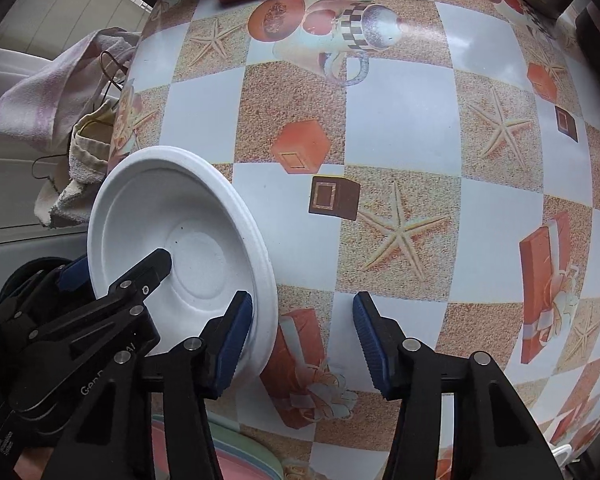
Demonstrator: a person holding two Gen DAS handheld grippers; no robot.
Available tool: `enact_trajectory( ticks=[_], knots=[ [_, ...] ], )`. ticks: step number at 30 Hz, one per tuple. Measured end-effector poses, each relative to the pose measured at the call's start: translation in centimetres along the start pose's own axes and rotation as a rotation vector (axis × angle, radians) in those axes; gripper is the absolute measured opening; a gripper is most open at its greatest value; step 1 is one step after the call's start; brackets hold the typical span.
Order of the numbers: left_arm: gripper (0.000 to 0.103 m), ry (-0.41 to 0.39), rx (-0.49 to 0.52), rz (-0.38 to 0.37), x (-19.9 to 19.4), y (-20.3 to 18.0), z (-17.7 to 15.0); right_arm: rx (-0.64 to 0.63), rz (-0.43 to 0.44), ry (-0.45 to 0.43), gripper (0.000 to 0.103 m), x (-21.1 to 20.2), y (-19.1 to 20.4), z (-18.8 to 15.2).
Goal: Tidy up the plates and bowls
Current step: 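Close both grippers on the third bowl's rim and lift it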
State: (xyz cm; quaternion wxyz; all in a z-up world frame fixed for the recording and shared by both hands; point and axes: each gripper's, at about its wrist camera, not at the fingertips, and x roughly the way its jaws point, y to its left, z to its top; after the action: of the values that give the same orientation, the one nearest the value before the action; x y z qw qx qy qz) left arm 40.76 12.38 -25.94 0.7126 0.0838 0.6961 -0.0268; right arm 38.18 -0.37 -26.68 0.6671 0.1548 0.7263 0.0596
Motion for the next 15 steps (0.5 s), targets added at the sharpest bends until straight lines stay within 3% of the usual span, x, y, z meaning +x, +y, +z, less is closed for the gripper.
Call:
enact_trajectory(
  ticks=[3, 5, 15],
  knots=[
    [0.045, 0.01, 0.012, -0.031, -0.2, -1.2, 0.1, 0.023, 0.061, 0.026, 0.03, 0.3, -0.5, -0.1],
    [0.036, 0.027, 0.037, -0.066, -0.2, -2.5, 0.1, 0.034, 0.055, 0.029, 0.017, 0.2, -1.0, -0.5],
    [0.034, 0.053, 0.17, -0.101, -0.3, -11.1, -2.9, 0.104, 0.014, 0.043, 0.017, -1.4, -8.4, -3.6]
  ],
)
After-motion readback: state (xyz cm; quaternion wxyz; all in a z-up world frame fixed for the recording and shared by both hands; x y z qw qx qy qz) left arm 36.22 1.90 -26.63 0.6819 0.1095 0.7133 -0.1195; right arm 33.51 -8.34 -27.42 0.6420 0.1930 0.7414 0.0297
